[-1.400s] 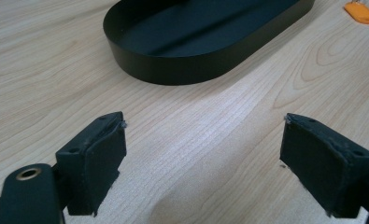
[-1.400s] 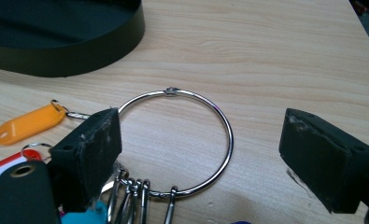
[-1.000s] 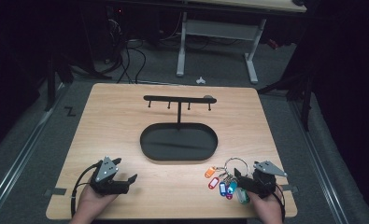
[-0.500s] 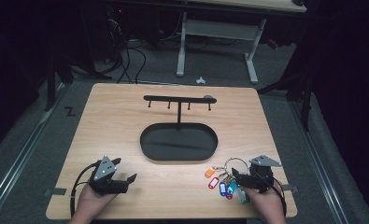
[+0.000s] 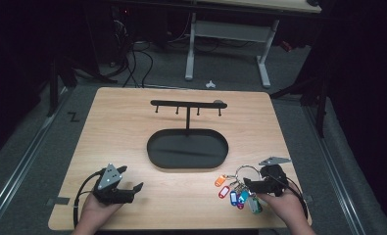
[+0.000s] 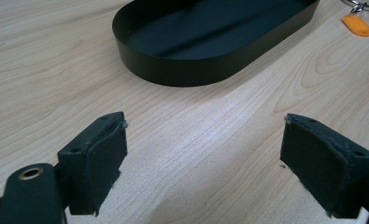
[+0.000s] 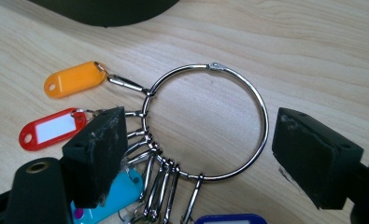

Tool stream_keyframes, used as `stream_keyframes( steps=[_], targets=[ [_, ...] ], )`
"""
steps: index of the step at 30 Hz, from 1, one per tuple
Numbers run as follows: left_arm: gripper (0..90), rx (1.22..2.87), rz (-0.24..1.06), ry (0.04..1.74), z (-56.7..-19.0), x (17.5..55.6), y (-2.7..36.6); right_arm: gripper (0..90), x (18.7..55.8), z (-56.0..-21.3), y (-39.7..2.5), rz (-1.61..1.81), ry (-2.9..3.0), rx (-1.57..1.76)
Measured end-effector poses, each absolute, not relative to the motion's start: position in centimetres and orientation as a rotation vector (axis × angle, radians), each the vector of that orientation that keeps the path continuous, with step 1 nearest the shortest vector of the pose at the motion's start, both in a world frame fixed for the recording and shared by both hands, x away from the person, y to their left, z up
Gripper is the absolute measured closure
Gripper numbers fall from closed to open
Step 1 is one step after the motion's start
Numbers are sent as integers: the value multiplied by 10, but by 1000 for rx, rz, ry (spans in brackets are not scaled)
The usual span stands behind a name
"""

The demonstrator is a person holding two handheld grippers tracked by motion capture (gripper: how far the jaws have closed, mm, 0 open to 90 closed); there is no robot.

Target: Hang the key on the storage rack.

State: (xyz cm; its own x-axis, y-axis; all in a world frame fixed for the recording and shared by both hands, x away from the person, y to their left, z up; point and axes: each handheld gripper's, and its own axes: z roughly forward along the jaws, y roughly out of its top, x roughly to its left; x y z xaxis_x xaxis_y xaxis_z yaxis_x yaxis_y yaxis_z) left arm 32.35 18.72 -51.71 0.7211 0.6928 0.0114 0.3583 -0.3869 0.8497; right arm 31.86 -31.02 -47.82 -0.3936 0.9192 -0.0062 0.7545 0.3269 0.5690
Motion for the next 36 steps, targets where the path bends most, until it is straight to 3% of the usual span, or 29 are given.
stream_keyframes(
  steps=[20, 36],
  targets=[
    [159, 2017, 456, 783, -518, 323, 185, 265, 360, -474, -300, 330, 2590, 1495],
    [168, 2027, 451, 776, -518, 323, 186, 273, 385, -466, -287, 148, 2745, 1394]
  ],
)
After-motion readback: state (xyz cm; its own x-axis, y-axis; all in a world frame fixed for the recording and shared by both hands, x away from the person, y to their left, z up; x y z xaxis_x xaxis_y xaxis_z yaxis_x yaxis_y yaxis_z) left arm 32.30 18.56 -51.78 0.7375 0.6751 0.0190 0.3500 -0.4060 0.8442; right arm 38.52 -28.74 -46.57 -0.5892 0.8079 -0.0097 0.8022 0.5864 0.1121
